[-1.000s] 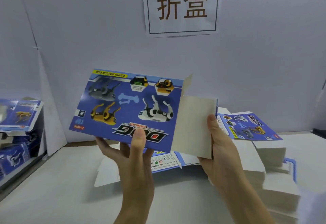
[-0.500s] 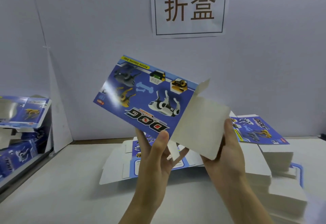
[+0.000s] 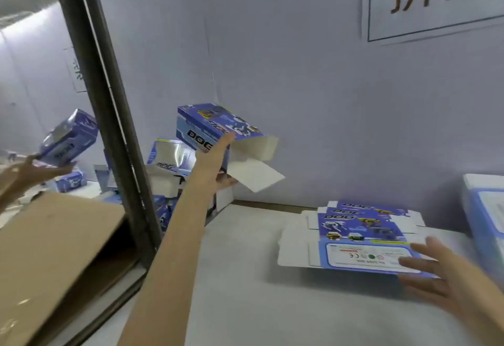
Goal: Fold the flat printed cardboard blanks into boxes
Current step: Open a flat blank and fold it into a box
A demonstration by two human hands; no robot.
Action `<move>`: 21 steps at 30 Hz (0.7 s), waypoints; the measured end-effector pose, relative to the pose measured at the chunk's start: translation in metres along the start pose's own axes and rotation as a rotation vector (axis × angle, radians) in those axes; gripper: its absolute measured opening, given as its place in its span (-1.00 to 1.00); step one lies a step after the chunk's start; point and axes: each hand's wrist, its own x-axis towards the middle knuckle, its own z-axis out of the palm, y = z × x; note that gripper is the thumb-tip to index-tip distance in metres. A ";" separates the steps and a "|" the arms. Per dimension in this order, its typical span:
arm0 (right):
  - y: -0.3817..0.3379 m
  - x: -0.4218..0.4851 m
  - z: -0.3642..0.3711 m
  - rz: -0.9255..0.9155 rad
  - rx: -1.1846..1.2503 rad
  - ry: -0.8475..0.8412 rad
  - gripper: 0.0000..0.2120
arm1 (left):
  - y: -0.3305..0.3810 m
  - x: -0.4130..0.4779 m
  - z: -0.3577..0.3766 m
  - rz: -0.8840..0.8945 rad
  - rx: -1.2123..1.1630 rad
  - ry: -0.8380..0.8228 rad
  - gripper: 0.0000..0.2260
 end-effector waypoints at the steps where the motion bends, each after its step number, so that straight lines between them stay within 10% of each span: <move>1: 0.002 0.002 0.003 0.023 -0.007 0.004 -0.66 | 0.016 0.016 -0.012 0.008 -0.073 0.035 -0.50; 6: 0.009 0.021 0.010 0.078 0.006 0.020 -0.66 | 0.014 0.047 -0.011 0.075 0.292 0.067 -0.47; 10: 0.018 0.025 0.011 0.024 -0.100 0.006 -0.75 | -0.086 0.014 0.033 0.200 0.843 -0.401 -0.68; 14: 0.030 0.022 0.016 -0.043 -0.249 -0.037 -0.85 | -0.186 -0.031 0.067 0.393 1.357 -0.808 -0.36; 21: 0.028 0.025 0.005 -0.144 -0.307 -0.034 -0.82 | -0.236 -0.040 0.084 0.675 1.655 -0.636 -0.51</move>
